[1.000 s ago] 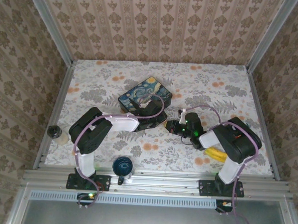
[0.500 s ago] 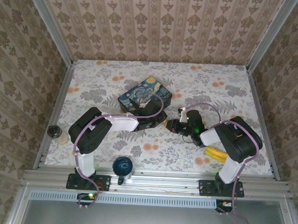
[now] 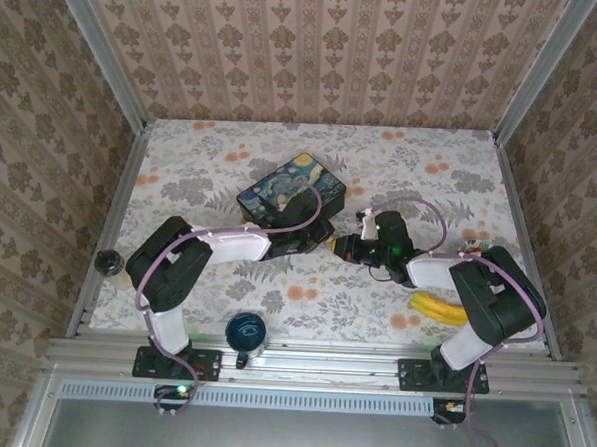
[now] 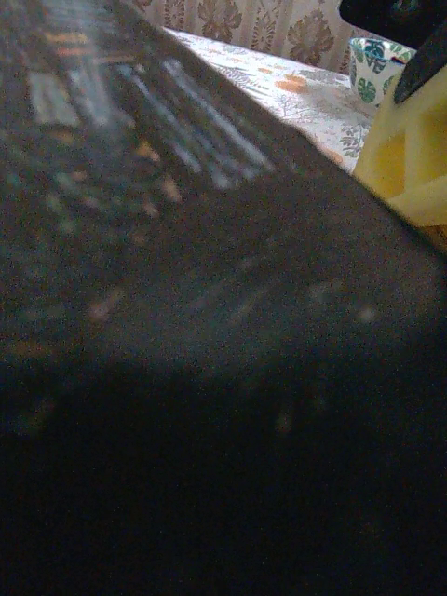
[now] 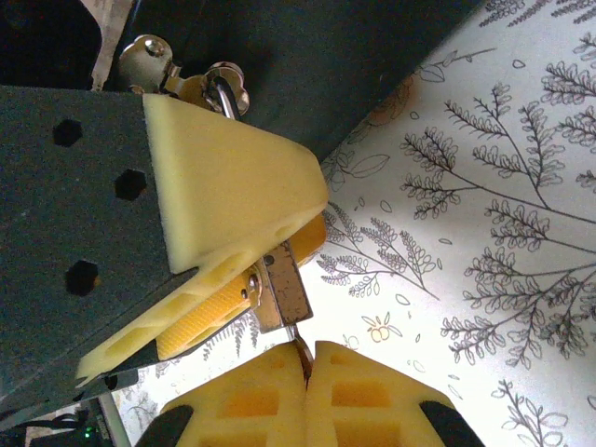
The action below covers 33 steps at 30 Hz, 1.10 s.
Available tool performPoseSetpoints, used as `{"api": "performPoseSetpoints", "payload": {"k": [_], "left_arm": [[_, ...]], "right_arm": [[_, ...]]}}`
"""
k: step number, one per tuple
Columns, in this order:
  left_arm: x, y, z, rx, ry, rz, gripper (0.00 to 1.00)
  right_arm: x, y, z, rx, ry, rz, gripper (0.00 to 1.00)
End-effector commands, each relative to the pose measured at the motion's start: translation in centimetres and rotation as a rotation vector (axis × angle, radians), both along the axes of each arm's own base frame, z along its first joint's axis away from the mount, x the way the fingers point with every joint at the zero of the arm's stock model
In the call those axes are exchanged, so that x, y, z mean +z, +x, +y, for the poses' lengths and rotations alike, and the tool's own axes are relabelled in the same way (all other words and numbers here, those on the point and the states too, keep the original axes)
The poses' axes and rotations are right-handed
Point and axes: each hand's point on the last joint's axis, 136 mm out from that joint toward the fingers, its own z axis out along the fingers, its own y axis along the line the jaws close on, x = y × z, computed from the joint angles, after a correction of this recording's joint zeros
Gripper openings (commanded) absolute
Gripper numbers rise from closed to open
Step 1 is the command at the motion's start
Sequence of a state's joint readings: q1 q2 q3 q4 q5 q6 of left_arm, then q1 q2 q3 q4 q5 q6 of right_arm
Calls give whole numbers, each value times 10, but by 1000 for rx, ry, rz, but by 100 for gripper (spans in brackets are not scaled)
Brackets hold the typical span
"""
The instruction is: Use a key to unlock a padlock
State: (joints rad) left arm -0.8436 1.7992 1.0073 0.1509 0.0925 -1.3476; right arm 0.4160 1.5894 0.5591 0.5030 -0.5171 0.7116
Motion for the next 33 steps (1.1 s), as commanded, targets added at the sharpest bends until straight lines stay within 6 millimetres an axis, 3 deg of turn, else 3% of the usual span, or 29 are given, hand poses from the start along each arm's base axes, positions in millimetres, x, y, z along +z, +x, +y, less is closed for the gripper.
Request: {"api": "performPoseSetpoints", "payload": {"k": [1,7,13,18,26,29,33], "left_arm": [[9,-47,-20,-161,-46,71,0],[1,-59,-27,-172,-64,99,0],[-8,-71,-36,-203,-83,140,0],[0,-69,-32,-194,-79,108,0],[3,-59,-19,-151,-58,69,0],[-3,-56,-15,-127,-67,83,0],[-11,-54,-9,-102,-73,105,0]], "right_arm": [[43,29,-3,-83,37,-151,0],[31,22,2,-74,17,-132,0],[33,31,13,-47,-1,-142,0],[32,36,13,-51,-27,-136,1],[13,22,-2,-73,-95,-94,26],[6,12,-9,-80,-120,-73,38],[5,-4,-22,-95,-150,-61,48]]}}
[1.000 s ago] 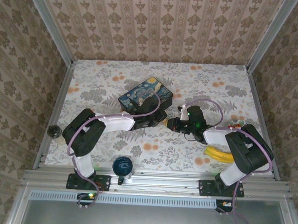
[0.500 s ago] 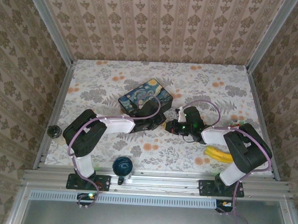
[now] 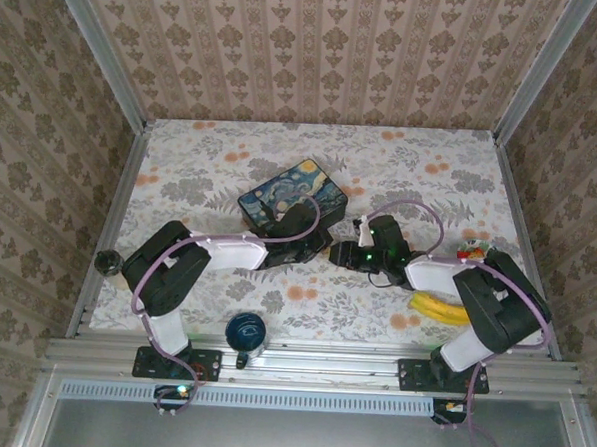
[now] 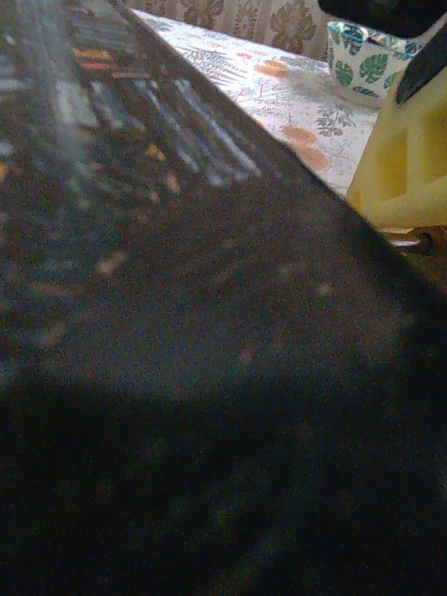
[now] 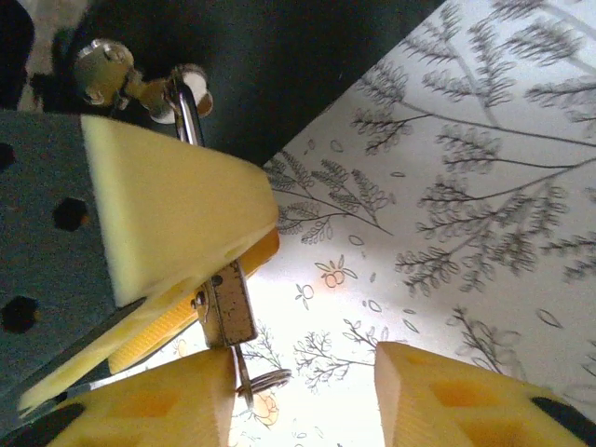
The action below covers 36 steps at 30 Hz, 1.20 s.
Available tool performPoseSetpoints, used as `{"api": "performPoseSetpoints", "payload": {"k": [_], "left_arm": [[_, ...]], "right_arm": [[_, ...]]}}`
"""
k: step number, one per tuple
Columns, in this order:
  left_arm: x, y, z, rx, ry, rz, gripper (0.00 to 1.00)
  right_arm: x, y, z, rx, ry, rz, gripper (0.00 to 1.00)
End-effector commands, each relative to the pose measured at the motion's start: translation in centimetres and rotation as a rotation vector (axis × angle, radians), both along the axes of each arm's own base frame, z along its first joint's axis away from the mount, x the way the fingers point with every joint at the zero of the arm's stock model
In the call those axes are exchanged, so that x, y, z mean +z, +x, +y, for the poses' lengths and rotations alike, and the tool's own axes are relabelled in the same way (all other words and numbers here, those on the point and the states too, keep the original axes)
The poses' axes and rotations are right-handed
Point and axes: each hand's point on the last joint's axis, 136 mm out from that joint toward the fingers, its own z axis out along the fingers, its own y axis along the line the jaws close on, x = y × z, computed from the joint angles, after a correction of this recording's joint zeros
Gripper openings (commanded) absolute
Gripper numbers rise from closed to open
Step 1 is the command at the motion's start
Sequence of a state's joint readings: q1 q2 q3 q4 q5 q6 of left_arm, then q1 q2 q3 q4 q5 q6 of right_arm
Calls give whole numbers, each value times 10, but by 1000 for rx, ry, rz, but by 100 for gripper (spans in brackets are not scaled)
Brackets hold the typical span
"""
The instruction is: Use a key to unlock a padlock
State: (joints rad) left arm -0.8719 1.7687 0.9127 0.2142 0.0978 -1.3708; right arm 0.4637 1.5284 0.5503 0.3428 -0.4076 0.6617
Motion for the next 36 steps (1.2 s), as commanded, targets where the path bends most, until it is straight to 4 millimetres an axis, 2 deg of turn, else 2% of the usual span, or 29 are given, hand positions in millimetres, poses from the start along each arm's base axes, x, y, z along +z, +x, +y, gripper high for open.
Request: {"api": "performPoseSetpoints", "payload": {"k": [1,6,9,17,28,36], "left_arm": [[0,-31,-13,-83,-61,91,0],[-3,-30,-15,-84,-65,97,0],[-6,-30,-15,-82,-65,105,0],[-12,-30,-18,-80,-80,124,0],[-13,-30,-19,-76,-100,142,0],[-12,-29,-18,-75,-100,146,0]], "right_arm": [[21,10,-18,-82,-29,-98,49],[33,-6,-33,-112,-43,-112,48],[38,-15,-38,-116,-47,-104,40],[37,-28,-27,-111,51,-64,30],[36,-22,2,-67,78,-49,28],[41,-8,8,-87,89,-62,26]]}}
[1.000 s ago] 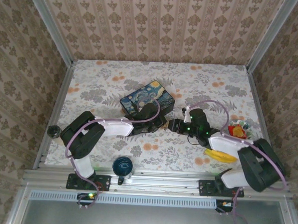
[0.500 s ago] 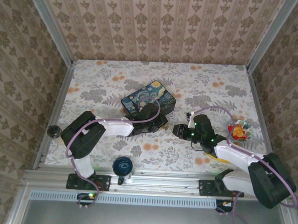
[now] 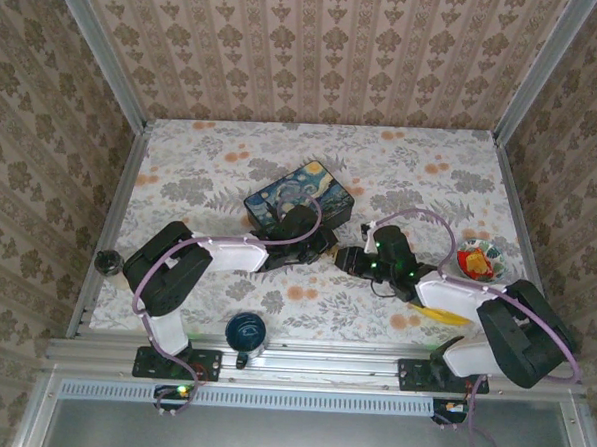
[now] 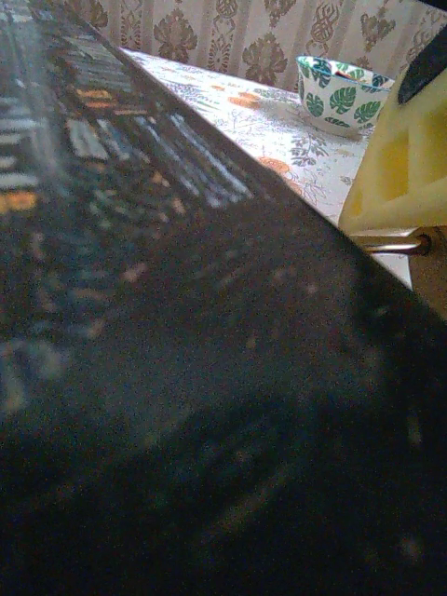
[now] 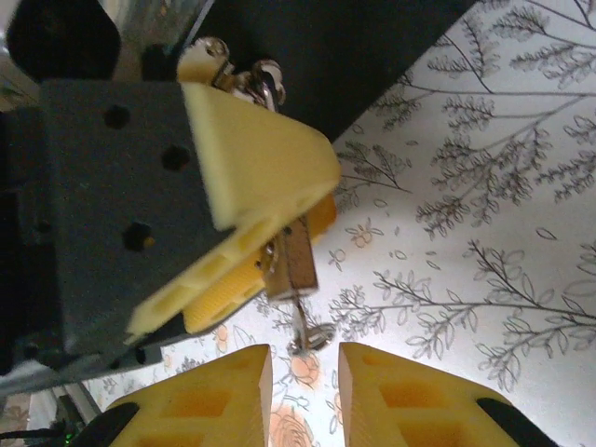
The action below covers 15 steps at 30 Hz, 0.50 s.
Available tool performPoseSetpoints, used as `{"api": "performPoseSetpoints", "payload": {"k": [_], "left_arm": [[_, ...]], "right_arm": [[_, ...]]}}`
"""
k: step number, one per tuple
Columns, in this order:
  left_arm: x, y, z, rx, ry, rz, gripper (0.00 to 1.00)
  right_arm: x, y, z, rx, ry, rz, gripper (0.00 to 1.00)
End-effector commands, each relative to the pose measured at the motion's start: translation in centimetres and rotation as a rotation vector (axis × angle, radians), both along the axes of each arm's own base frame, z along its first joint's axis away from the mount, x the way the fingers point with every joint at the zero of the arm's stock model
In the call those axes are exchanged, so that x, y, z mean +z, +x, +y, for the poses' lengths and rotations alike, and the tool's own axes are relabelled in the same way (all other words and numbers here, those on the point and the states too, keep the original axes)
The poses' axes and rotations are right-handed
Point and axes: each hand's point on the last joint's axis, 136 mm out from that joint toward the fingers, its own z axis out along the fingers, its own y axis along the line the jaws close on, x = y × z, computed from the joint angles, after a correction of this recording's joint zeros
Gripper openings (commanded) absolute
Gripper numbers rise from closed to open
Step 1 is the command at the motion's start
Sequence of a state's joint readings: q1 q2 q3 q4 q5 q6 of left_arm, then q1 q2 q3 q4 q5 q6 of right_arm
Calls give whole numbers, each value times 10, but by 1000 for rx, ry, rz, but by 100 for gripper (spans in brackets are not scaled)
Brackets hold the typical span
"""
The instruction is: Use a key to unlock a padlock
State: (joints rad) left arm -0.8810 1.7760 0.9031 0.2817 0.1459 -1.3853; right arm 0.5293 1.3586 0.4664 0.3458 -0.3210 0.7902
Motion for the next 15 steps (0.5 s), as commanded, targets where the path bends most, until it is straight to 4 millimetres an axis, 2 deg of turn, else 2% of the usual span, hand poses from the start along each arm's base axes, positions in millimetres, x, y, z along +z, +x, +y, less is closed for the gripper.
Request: {"api": "performPoseSetpoints", "payload": {"k": [1,7,8,15], "left_arm": [[-18,-23,-6,-44,-34,144,0],[-18,-23,-7,-46,-37,143,0],[-18,-23,-6,-46,-37,143,0],[-18,-24,-6,-45,-36,140,0]], "right_arm": [[16,13,6,-21,24,-38,26],[13,17,5,-49,22,-19,24],[2,16,4,-52,10,7,24],[-3,13,3,-62,11,25,23]]}}
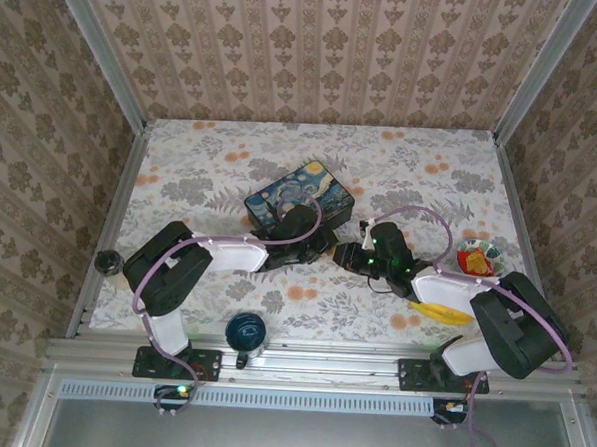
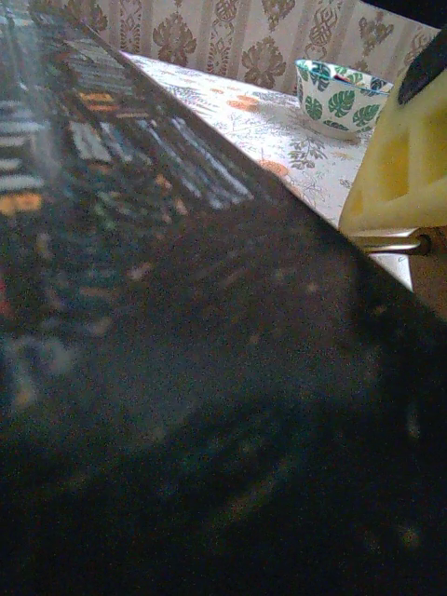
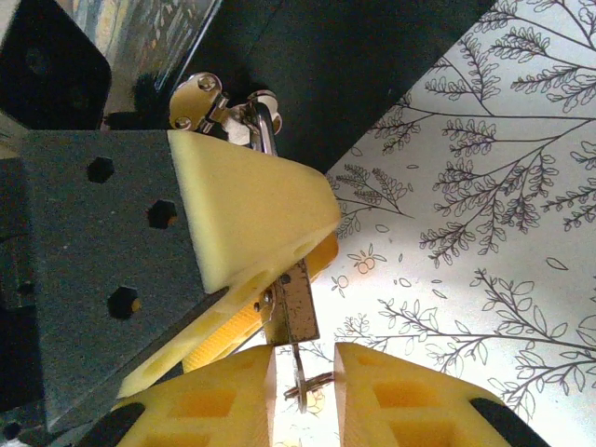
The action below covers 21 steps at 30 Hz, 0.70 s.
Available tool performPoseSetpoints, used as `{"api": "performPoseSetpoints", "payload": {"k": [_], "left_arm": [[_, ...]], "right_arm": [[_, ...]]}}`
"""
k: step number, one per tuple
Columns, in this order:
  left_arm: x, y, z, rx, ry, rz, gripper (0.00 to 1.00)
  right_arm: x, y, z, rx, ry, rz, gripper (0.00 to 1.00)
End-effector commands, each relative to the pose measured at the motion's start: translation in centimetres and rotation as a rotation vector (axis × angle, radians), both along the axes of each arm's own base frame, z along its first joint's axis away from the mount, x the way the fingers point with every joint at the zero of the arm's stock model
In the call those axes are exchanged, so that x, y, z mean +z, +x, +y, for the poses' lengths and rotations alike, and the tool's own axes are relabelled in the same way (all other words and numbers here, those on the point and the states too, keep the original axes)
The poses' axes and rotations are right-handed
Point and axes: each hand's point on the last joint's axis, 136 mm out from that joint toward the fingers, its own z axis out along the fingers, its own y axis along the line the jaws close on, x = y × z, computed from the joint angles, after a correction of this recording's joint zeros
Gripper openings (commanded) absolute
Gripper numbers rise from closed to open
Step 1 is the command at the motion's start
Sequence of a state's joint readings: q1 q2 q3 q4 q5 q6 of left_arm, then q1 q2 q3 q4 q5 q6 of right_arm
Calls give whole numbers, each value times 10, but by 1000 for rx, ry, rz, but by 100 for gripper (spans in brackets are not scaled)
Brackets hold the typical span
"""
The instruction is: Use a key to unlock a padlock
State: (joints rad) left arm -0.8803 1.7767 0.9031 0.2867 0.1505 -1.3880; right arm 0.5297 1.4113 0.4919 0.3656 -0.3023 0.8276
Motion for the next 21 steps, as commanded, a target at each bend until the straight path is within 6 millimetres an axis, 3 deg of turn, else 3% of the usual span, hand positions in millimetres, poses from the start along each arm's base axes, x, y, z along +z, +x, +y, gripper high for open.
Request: {"api": "performPoseSetpoints", "payload": {"k": [1,11,21], "left_arm": [[-19,-24,-5,-44,-31,140,0],[-16,-25,-9,-57,-41,130,0],[-12,-25,-13,-69,-60,120,0]], "right_arm": [[1,4,1,-28,9,4,22],[-9,8,1,-159,208,121,0],[-15,16,10,-284,529,252,0]]}}
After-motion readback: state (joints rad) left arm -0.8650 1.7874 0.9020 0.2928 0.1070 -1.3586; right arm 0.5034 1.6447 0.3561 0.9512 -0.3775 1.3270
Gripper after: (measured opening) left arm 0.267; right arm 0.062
